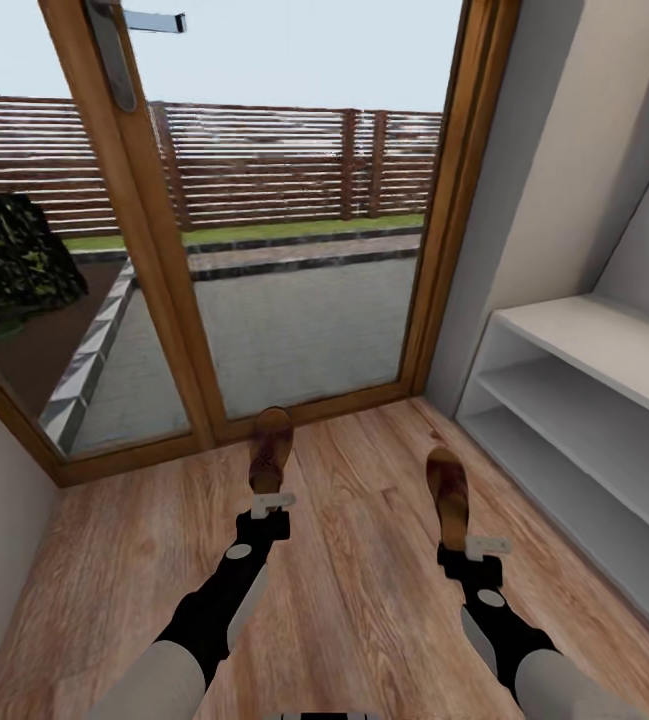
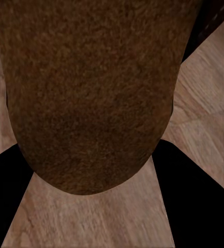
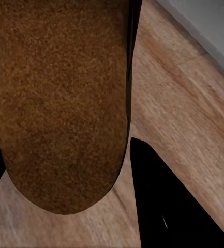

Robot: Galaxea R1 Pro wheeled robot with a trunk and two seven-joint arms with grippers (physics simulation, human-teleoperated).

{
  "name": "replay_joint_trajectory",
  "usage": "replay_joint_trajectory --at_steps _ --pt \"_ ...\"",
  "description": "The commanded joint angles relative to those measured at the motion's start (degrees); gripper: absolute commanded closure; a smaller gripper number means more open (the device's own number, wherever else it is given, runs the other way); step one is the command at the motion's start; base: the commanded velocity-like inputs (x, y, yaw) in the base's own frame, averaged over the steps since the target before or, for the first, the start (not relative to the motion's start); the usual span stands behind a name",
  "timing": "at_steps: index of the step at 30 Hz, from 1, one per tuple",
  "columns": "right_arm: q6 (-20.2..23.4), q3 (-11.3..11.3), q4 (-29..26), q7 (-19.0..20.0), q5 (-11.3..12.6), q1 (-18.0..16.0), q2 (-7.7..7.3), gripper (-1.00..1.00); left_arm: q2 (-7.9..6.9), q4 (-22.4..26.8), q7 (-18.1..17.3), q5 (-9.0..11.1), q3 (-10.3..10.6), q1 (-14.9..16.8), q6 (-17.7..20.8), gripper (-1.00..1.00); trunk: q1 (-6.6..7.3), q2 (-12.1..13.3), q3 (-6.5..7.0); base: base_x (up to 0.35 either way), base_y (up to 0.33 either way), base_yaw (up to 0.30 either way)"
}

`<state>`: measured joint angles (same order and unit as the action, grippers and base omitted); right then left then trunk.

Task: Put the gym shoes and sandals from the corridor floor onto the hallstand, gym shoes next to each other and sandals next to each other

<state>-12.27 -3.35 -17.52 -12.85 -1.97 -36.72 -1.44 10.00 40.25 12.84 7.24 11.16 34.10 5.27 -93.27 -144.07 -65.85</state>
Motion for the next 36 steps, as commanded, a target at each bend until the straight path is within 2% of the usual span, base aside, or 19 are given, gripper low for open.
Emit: replay_joint_trajectory --at_steps 1,5,10,33,35,36 --pt "-0.1 -0.2 -0.4 -0.1 0.3 0.0 0.52 1.00 0.00 0.0 0.0 0.0 0.0 0.0 0.0 1.00 0.00 0.0 0.05 0.000 0.000 -0.284" --pt "-0.1 -0.2 -1.4 -0.1 0.2 0.0 1.82 1.00 0.00 0.0 0.0 0.0 0.0 0.0 0.0 1.00 0.00 0.0 0.26 0.000 0.000 -0.280" --pt "0.0 -0.2 -1.8 -0.1 0.2 0.0 2.62 1.00 0.00 0.0 0.0 0.0 0.1 0.0 0.1 1.00 0.00 0.0 0.54 0.000 0.000 -0.272" --pt "0.0 -0.1 -2.0 0.0 0.2 0.0 3.96 1.00 0.00 0.0 -0.1 0.0 0.1 0.0 0.2 1.00 0.00 0.0 1.93 0.000 0.000 -0.256" --pt "0.0 -0.1 -2.0 0.0 0.2 0.0 3.97 1.00 0.00 -0.1 -0.1 0.0 0.2 0.0 1.1 1.00 0.00 0.0 2.05 0.000 0.000 -0.253" --pt "0.0 -0.1 -2.0 0.0 0.2 0.0 3.98 1.00 0.00 -0.1 -0.1 0.0 0.2 0.0 3.1 1.00 0.00 0.0 2.11 0.000 0.000 -0.253"
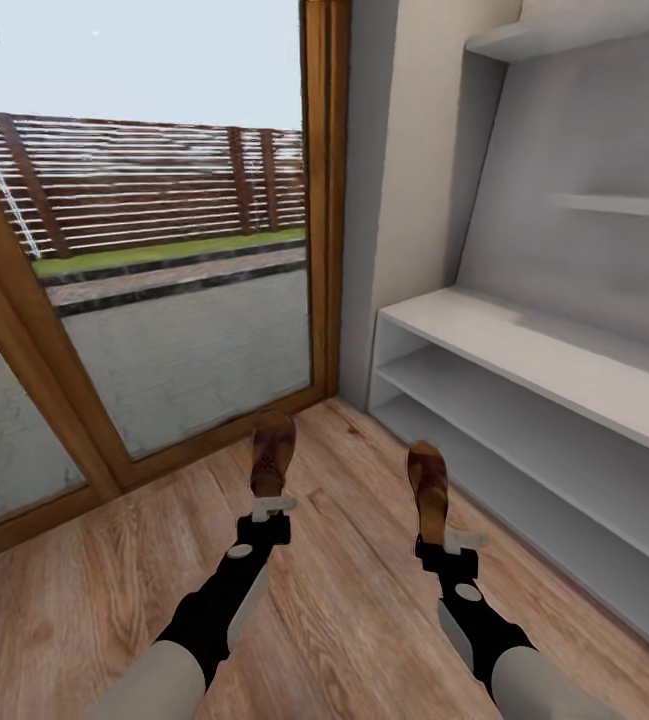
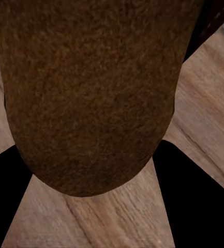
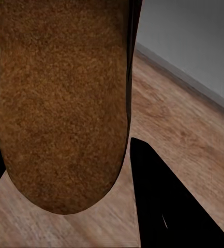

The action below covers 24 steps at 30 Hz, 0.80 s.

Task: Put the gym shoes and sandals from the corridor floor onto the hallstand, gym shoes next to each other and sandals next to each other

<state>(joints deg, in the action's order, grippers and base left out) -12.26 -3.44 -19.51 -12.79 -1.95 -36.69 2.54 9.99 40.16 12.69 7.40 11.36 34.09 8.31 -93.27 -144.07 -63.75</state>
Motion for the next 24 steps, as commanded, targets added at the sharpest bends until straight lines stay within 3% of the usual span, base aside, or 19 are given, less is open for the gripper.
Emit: replay_joint_trajectory --at_steps 1,6,15,24 --pt "0.0 0.0 0.0 0.0 0.2 0.0 0.00 1.00 0.00 0.0 0.0 -0.1 0.0 0.0 1.5 1.00 0.00 0.0 0.07 0.000 0.000 -0.253" --pt "0.0 0.0 0.0 0.0 0.1 0.0 0.01 1.00 0.00 -0.3 -0.1 -0.1 -0.2 0.0 7.1 1.00 0.00 0.0 0.36 0.000 0.000 -0.244" --pt "0.1 -0.1 1.0 0.0 0.1 0.0 -0.03 1.00 0.00 -1.9 0.0 -0.2 -0.5 0.0 9.9 1.00 0.00 0.0 0.55 0.000 0.000 -0.082" --pt "0.0 -0.2 13.4 0.0 0.2 0.0 -0.52 1.00 0.00 -6.6 0.0 -0.1 -0.3 0.0 10.0 1.00 0.00 0.0 0.56 0.000 0.000 -0.004"
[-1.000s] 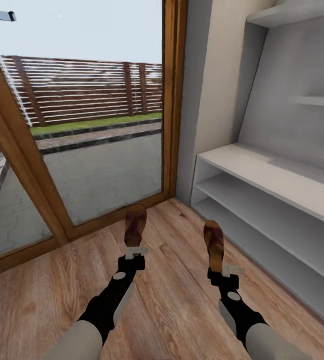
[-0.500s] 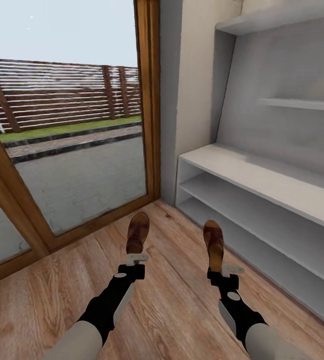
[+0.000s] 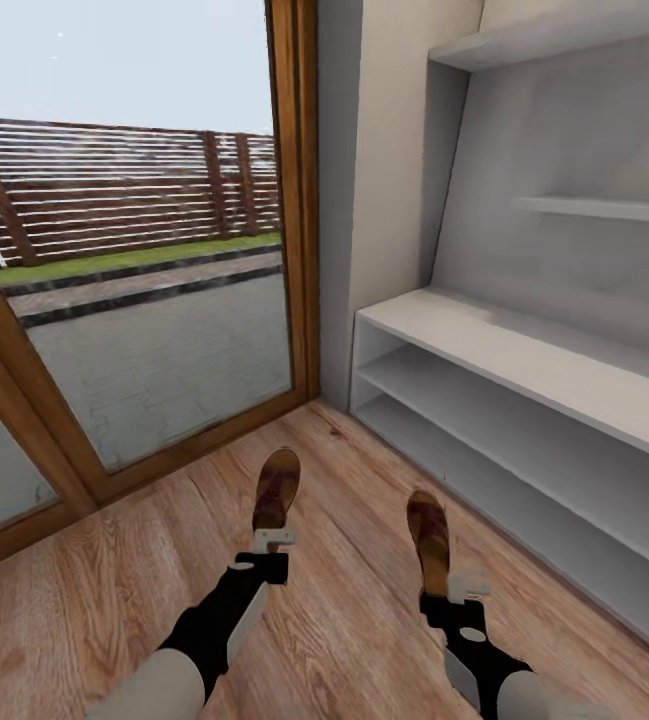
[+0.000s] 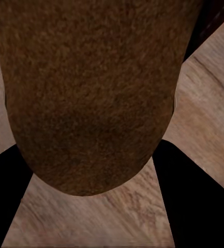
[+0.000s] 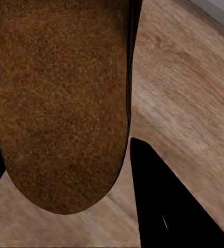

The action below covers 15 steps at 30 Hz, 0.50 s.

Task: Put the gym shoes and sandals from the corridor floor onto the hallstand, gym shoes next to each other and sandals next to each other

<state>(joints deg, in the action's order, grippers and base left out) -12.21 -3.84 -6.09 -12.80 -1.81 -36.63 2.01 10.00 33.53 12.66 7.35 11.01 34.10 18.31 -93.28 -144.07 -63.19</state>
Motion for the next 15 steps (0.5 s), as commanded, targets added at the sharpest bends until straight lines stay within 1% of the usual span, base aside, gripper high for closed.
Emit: replay_joint_trajectory --at_steps 1,4,5,6,11,15 --pt "-0.1 0.2 4.2 0.0 0.1 0.0 -0.05 1.00 0.00 -0.5 0.0 0.9 0.0 0.0 0.0 1.00 0.00 0.0 0.01 0.000 0.000 0.000" --pt "-0.1 0.1 5.9 0.0 0.2 0.0 -0.07 1.00 0.00 -0.7 0.0 2.7 0.0 0.0 0.1 1.00 0.00 0.0 0.01 0.000 0.000 0.000" --pt "-0.1 0.1 6.6 -0.1 0.2 0.0 -0.07 1.00 0.00 -0.7 0.0 3.9 0.0 0.0 0.0 1.00 0.00 0.0 0.01 0.000 0.000 0.000" --pt "-0.1 0.1 6.8 -0.1 0.3 0.0 -0.07 1.00 0.00 -0.7 0.0 4.3 0.0 0.0 0.0 1.00 0.00 0.0 0.01 0.000 0.000 0.000" --pt "-0.2 0.1 7.5 -0.1 0.3 0.1 -0.08 1.00 0.00 -0.7 0.1 5.6 0.0 0.0 0.0 1.00 0.00 0.0 0.01 0.000 0.000 -0.019" --pt "-0.2 0.1 7.7 -0.1 0.4 0.1 -0.09 1.00 0.00 -0.8 0.1 6.0 -0.1 0.0 0.0 1.00 0.00 0.0 0.01 0.000 0.000 -0.160"
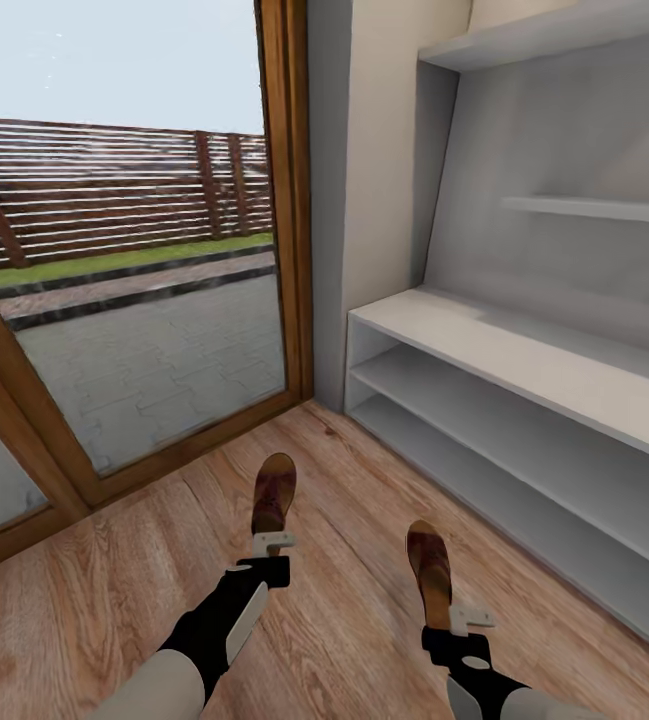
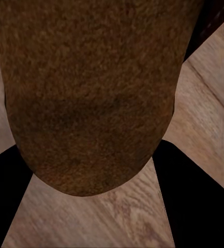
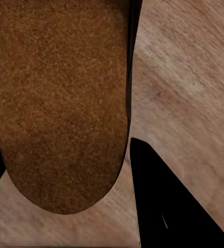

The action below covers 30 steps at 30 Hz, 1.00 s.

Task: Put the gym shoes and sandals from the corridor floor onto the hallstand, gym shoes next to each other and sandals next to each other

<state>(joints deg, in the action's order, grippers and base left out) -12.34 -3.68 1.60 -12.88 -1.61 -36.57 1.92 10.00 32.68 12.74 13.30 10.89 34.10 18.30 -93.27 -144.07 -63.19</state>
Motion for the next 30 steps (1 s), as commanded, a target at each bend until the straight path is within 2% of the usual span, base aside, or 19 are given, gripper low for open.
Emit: replay_joint_trajectory --at_steps 1,12,16,30 --pt "-0.1 0.0 0.0 0.0 0.2 0.0 0.00 1.00 0.00 0.0 0.0 0.0 0.0 0.0 0.0 1.00 0.00 0.0 0.00 0.000 0.000 -0.223" --pt "0.0 0.0 0.1 0.0 0.3 0.0 0.08 1.00 0.00 -2.7 -0.1 0.1 -0.1 0.0 0.1 1.00 0.00 0.0 0.00 0.000 0.000 -0.273" --pt "0.0 0.0 0.1 0.0 0.3 0.0 0.09 1.00 0.00 -5.2 0.0 0.2 0.0 0.0 0.0 1.00 0.00 0.0 0.00 0.000 0.000 -0.283" --pt "0.0 0.0 0.2 0.1 0.3 0.0 0.18 1.00 0.00 -6.3 0.0 0.2 -0.1 0.0 0.0 1.00 0.00 0.0 0.00 0.000 0.000 -0.284"
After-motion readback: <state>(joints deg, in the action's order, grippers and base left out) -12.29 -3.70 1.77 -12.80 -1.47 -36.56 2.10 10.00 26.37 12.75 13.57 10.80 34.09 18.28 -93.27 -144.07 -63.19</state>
